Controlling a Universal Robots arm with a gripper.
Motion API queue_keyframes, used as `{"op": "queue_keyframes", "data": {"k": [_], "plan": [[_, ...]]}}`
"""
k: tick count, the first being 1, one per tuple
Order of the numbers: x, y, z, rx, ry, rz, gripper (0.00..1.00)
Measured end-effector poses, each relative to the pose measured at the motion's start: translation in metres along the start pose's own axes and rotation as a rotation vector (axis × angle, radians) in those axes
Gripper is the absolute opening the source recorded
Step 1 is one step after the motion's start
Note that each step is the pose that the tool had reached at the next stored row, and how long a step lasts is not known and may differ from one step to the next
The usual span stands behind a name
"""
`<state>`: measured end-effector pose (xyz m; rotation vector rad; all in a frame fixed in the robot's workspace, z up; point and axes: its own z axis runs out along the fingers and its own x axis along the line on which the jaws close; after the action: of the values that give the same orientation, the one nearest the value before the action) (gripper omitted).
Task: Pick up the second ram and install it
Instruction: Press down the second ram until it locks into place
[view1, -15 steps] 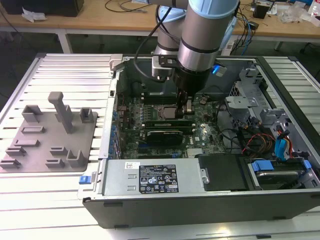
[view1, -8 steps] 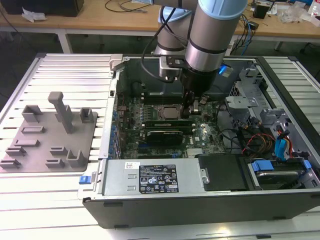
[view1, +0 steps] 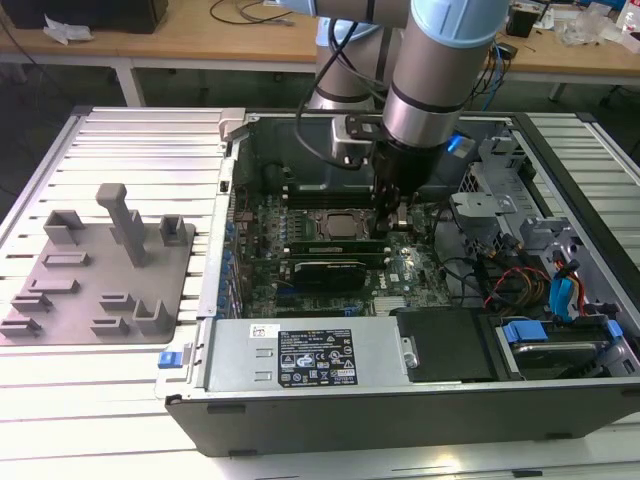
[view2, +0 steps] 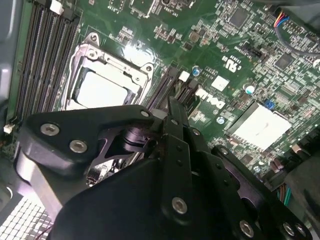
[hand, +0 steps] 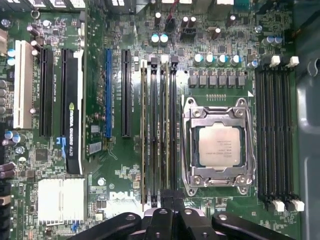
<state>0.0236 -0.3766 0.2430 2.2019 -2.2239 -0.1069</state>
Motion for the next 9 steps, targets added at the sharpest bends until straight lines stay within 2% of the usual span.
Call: {"op": "queue_keyframes", "data": {"k": [7, 9], "plan": [[0.0002, -0.0015, 0.0053, 0.0000, 0.0001, 0.000, 0.08], [0.0004, -0.0018, 0.0095, 0.0000, 0.0000, 0.000, 0.08]]}}
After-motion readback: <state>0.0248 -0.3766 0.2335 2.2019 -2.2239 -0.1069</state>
